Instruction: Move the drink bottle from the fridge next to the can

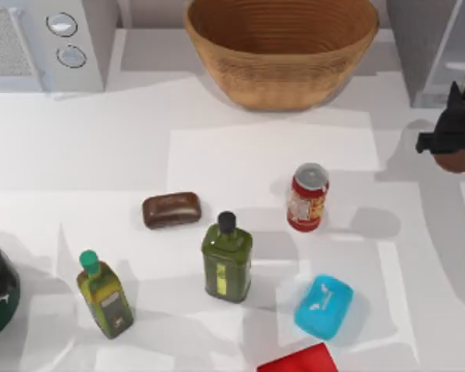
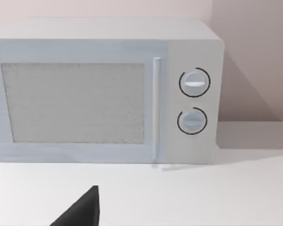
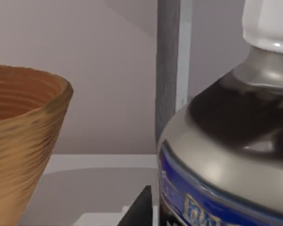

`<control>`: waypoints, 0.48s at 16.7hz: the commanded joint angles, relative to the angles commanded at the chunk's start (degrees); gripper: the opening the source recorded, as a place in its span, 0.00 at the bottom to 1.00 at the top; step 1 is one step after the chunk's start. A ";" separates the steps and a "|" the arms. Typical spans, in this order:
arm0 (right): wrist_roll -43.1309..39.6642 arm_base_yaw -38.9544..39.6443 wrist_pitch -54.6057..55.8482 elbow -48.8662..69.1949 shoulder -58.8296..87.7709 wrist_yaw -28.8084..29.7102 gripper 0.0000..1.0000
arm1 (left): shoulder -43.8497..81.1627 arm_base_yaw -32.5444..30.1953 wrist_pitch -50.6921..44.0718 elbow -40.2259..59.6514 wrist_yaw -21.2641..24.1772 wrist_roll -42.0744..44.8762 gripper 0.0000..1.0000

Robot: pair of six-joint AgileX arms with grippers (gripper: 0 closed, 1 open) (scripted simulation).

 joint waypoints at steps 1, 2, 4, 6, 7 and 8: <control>-0.08 3.50 2.22 -2.26 -0.02 3.45 0.00 | 0.00 0.00 0.00 0.00 0.00 0.00 1.00; -0.17 6.42 4.17 -4.33 -0.14 6.34 0.00 | 0.00 0.00 0.00 0.00 0.00 0.00 1.00; -0.33 10.42 7.06 -7.60 -0.58 10.27 0.00 | 0.00 0.00 0.00 0.00 0.00 0.00 1.00; -0.41 12.01 8.21 -9.09 -0.91 11.83 0.00 | 0.00 0.00 0.00 0.00 0.00 0.00 1.00; -0.41 12.02 8.22 -9.09 -0.92 11.84 0.00 | 0.00 0.00 0.00 0.00 0.00 0.00 1.00; -0.41 12.02 8.22 -9.09 -0.92 11.84 0.00 | 0.00 0.00 0.00 0.00 0.00 0.00 1.00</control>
